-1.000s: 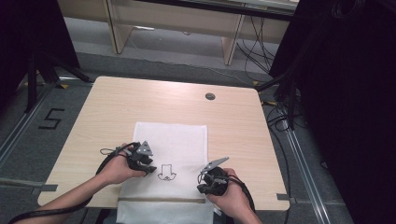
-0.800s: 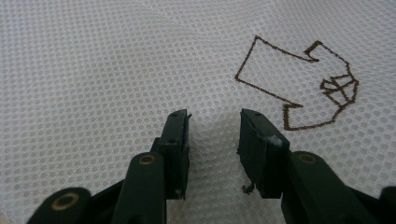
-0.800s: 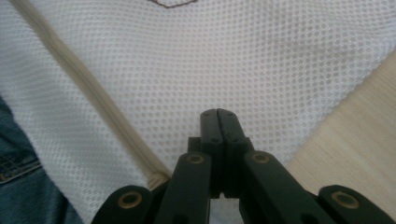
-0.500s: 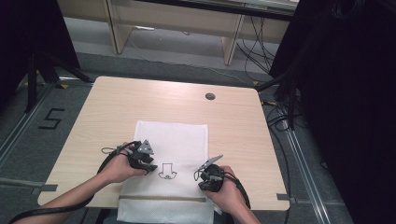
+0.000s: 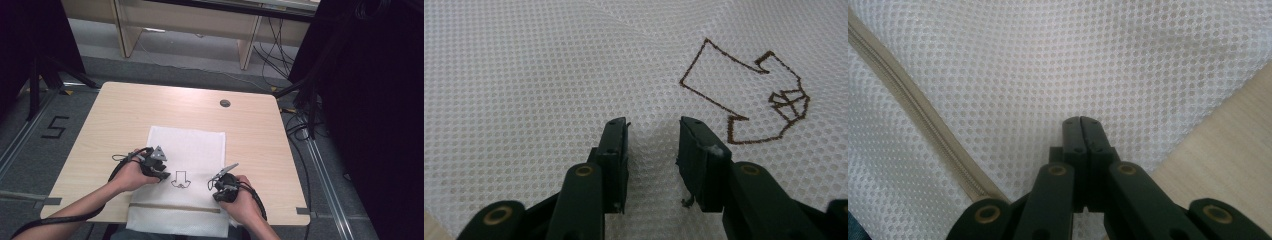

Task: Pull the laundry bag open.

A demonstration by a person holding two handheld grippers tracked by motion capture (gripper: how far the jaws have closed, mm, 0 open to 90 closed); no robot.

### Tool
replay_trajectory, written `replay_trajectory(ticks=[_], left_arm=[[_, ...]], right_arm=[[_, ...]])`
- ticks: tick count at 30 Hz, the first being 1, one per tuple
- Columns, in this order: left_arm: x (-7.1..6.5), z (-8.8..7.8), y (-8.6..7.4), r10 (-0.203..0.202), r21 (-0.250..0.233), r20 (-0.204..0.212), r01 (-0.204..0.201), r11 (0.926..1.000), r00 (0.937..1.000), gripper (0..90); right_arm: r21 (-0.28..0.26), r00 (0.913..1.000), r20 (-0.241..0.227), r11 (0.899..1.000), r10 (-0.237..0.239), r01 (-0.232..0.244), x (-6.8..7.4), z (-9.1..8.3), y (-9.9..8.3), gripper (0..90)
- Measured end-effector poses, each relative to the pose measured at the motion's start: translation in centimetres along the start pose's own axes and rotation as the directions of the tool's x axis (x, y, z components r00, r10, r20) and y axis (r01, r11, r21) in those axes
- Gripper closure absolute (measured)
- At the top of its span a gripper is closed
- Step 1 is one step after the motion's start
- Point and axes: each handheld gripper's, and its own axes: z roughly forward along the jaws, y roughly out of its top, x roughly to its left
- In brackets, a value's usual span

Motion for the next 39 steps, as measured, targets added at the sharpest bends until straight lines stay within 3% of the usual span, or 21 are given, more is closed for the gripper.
replay_trajectory(ticks=[1, 5, 6, 9, 10, 11, 15, 16, 17, 19, 23, 26, 28, 29, 31, 32, 33, 34, 35, 36, 39], left_arm=[[-0.1, 0.2, 0.0, -0.026, -0.014, -0.001, 0.026, 0.9996, 0.9997, 63.9], [0.4, 0.3, 0.4, -0.014, -0.009, -0.007, 0.014, 0.9999, 0.9999, 63.9], [0.4, 0.6, 0.4, -0.031, -0.027, -0.016, 0.031, 0.9992, 0.9994, 63.9], [0.5, 0.7, 0.6, -0.039, -0.029, -0.018, 0.039, 0.9988, 0.9991, 63.8], [0.7, 0.7, 0.8, -0.024, -0.015, -0.019, 0.023, 0.9996, 0.9995, 63.8], [0.7, 0.9, 0.8, -0.048, -0.034, -0.022, 0.048, 0.9983, 0.9986, 63.9], [1.1, 0.9, 1.1, -0.038, -0.018, -0.027, 0.037, 0.9991, 0.9989, 63.8], [1.1, 1.1, 1.1, -0.057, -0.034, -0.035, 0.056, 0.9979, 0.9978, 63.8], [1.3, 1.1, 1.2, -0.040, -0.027, -0.034, 0.039, 0.9989, 0.9986, 63.7], [1.3, 1.2, 1.3, -0.058, -0.032, -0.037, 0.057, 0.9978, 0.9976, 63.6], [1.7, 0.9, 1.4, -0.038, -0.015, -0.038, 0.037, 0.9992, 0.9986, 61.6], [1.6, -0.5, 1.2, -0.014, -0.050, -0.048, 0.011, 0.9987, 0.9987, 60.6], [1.2, -2.0, 0.7, -0.014, -0.077, -0.031, 0.011, 0.9970, 0.9994, 66.9], [0.9, -2.6, 0.4, -0.007, -0.067, -0.014, 0.006, 0.9978, 0.9999, 70.6], [0.0, -3.6, -0.5, 0.010, -0.054, 0.021, -0.009, 0.9985, 0.9997, 78.0], [-0.4, -4.2, -1.2, 0.047, -0.024, 0.053, -0.046, 0.9987, 0.9975, 81.6], [-1.0, -4.3, -1.6, 0.028, -0.039, 0.063, -0.025, 0.9989, 0.9976, 86.0], [-1.2, -4.6, -2.0, 0.058, -0.007, 0.072, -0.057, 0.9983, 0.9958, 87.7], [-1.7, -4.7, -2.5, 0.046, -0.003, 0.082, -0.046, 0.9989, 0.9955, 89.3], [-2.1, -4.8, -3.1, 0.047, 0.017, 0.095, -0.049, 0.9986, 0.9943, 89.4], [-2.6, -4.6, -3.8, 0.028, 0.028, 0.119, -0.032, 0.9991, 0.9925, 89.4]], right_arm=[[-0.017, 0.9997, 0.003, 1.000, -0.024, 0.024, -0.2, 0.1, 0.1, 90.0], [-0.017, 0.9998, 0.006, 1.000, -0.017, 0.017, -0.4, 0.2, 0.3, 90.0], [-0.019, 0.9998, 0.008, 1.000, -0.020, 0.020, -0.4, 0.2, 0.3, 90.0], [-0.011, 0.9999, 0.012, 1.000, 0.010, -0.010, -0.5, 0.2, 0.5, 90.0], [-0.004, 0.9996, 0.016, 1.000, 0.024, -0.024, -0.5, 0.2, 0.5, 90.0], [-0.023, 0.9999, 0.013, 1.000, -0.005, 0.005, -0.8, 0.3, 0.6, 90.0], [-0.024, 0.9998, 0.011, 1.000, 0.014, -0.013, -1.2, 0.4, 0.9, 90.0], [-0.016, 0.9992, 0.014, 0.999, 0.037, -0.037, -1.2, 0.4, 1.0, 90.0], [-0.027, 0.9997, 0.013, 0.999, 0.023, -0.022, -1.5, 0.4, 1.1, 90.0], [-0.031, 0.9996, 0.016, 0.999, 0.021, -0.021, -1.7, 0.5, 1.3, 90.0], [-0.035, 0.9993, 0.019, 0.999, 0.033, -0.033, -1.9, 0.6, 1.5, 90.0], [-0.055, 0.9976, 0.029, 0.997, 0.063, -0.062, -1.8, 0.2, 1.4, 90.0], [-0.079, 0.9989, 0.020, 0.996, 0.042, -0.040, -1.9, -0.6, 1.3, 90.0], [-0.063, 0.9974, 0.024, 0.996, 0.068, -0.066, -1.6, -0.9, 1.2, 90.0], [-0.076, 0.9994, 0.013, 0.997, 0.032, -0.031, -1.5, -1.2, 0.8, 90.0], [-0.067, 0.9995, 0.013, 0.997, 0.027, -0.027, -1.4, -1.2, 0.6, 90.0], [-0.058, 0.9998, 0.007, 0.998, 0.017, -0.016, -1.1, -1.2, 0.4, 90.0], [-0.053, 0.9999, 0.004, 0.998, 0.016, -0.016, -0.9, -1.2, 0.2, 90.0], [-0.035, 0.9991, -0.008, 0.999, 0.042, -0.042, -0.5, -1.2, 0.1, 90.0], [-0.040, 1.0000, 0.001, 0.999, 0.006, -0.006, -0.5, -1.2, 0.0, 90.0], [-0.032, 1.0000, -0.002, 0.999, 0.002, -0.002, -0.1, -1.2, -0.3, 90.0]])
